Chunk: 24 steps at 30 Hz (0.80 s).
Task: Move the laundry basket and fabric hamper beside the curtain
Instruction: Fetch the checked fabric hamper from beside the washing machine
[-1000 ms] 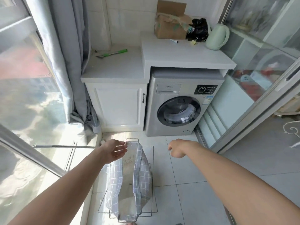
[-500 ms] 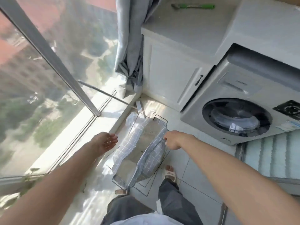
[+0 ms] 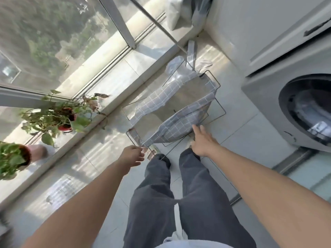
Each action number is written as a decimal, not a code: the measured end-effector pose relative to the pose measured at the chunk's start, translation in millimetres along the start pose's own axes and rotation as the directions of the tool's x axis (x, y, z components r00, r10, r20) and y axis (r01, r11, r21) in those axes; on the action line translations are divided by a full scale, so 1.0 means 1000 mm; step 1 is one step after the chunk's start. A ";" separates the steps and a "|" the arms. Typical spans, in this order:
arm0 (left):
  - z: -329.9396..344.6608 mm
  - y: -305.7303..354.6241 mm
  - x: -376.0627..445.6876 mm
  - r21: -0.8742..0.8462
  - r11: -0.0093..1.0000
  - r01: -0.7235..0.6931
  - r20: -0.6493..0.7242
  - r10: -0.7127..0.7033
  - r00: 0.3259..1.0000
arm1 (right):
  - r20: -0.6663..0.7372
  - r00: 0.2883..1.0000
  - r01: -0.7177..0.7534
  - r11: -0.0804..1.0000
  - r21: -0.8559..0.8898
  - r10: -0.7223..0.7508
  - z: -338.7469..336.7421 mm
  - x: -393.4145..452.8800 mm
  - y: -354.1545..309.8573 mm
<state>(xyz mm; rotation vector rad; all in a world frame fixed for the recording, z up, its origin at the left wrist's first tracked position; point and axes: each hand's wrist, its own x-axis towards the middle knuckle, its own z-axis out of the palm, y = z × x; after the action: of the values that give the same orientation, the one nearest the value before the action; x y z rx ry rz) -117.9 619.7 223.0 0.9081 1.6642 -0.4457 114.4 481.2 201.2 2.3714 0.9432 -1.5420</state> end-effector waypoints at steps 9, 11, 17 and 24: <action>0.035 0.001 0.051 0.243 0.967 -0.077 -0.097 0.103 0.990 | 0.100 0.995 -0.019 0.997 -0.078 0.027 0.024 0.031 0.011; 0.038 0.000 0.068 0.396 0.917 -0.059 -0.164 0.134 0.977 | 0.099 0.994 -0.046 0.996 -0.074 0.053 0.017 0.043 0.018; 0.033 0.008 0.103 0.612 0.791 0.026 -0.257 0.167 0.952 | 0.022 0.997 -0.068 0.998 -0.012 0.069 -0.021 0.083 0.021; 0.035 -0.002 0.122 0.476 0.876 0.076 -0.306 0.084 0.948 | -0.085 0.989 -0.119 0.993 0.023 0.121 -0.078 0.122 0.029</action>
<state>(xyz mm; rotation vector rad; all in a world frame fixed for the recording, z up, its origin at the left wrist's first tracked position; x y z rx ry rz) -105.1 634.5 97.1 1.4144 1.8786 -0.7675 224.3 544.4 125.2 2.4754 0.7897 -1.4209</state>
